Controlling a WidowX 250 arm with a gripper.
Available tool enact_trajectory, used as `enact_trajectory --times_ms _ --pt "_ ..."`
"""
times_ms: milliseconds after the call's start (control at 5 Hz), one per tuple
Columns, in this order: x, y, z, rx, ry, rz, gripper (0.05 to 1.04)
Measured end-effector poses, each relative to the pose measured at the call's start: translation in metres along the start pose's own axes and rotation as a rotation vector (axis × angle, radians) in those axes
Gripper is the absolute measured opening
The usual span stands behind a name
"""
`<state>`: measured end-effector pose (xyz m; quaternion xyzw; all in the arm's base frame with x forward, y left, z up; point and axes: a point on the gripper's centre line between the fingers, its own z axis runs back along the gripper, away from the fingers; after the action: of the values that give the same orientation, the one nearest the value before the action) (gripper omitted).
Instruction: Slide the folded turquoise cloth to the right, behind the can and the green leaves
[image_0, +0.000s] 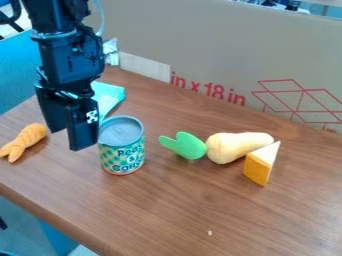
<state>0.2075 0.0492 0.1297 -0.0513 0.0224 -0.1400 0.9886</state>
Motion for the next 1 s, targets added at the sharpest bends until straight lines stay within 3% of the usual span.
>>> enact_trajectory --times_ms 200,600,800,1000 --pt "-0.001 0.002 -0.005 -0.014 0.021 0.008 1.007" --pt "0.044 0.082 0.031 -0.052 -0.16 0.116 1.007" --pt "0.062 0.116 0.031 -0.01 -0.208 0.153 1.007" --pt "0.069 0.146 0.024 0.107 -0.262 0.215 1.007"
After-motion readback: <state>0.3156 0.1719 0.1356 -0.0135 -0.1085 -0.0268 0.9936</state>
